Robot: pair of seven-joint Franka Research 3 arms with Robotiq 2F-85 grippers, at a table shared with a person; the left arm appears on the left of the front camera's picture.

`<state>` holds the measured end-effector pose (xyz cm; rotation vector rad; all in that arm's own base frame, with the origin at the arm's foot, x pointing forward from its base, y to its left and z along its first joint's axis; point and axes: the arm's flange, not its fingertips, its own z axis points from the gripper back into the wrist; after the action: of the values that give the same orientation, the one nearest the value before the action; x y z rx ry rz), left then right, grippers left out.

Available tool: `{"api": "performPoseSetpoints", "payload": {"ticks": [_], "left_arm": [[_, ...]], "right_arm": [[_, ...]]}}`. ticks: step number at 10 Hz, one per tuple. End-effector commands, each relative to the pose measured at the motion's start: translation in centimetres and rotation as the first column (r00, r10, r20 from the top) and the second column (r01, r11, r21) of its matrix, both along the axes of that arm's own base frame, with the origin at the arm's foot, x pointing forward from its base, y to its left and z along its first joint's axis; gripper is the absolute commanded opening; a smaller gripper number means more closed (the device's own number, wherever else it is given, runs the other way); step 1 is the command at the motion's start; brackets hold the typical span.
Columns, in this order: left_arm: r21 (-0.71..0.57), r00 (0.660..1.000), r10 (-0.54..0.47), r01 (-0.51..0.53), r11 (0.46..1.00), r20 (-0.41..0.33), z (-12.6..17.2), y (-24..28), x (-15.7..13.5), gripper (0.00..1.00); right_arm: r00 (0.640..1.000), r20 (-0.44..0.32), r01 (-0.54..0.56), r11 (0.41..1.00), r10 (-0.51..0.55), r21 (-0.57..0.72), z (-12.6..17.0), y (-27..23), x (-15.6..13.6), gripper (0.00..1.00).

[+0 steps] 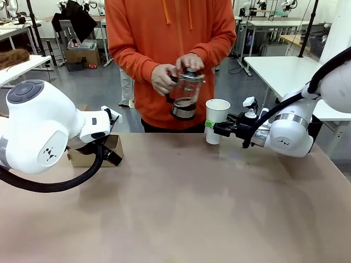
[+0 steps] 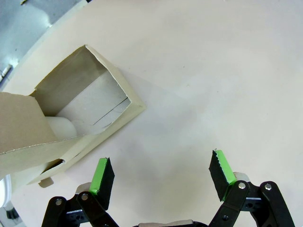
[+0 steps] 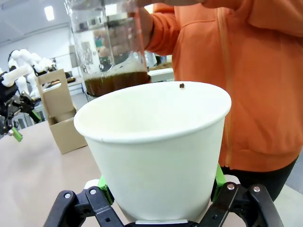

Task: Pour a drink into a cup and package it in a carrier.
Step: When a person places the Paper Cup Lid on the 600 ml Paper Cup , lift the 600 ml Paper Cup.

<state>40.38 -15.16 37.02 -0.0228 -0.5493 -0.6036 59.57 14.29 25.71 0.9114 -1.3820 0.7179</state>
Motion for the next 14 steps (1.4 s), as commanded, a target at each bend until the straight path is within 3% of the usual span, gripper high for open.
{"api": "performPoseSetpoints", "payload": {"ticks": [1,14], "left_arm": [[-0.002,1.000,-0.001,0.001,1.000,0.000,0.03,0.00,-0.02,1.00],[-0.002,1.000,-0.001,0.001,1.000,0.000,0.03,0.00,-0.02,1.00]], "right_arm": [[1.000,0.005,0.003,1.000,-0.003,0.009,0.22,0.13,0.05,0.89],[1.000,0.005,0.003,1.000,-0.003,0.009,0.22,0.13,0.05,0.89]]}}
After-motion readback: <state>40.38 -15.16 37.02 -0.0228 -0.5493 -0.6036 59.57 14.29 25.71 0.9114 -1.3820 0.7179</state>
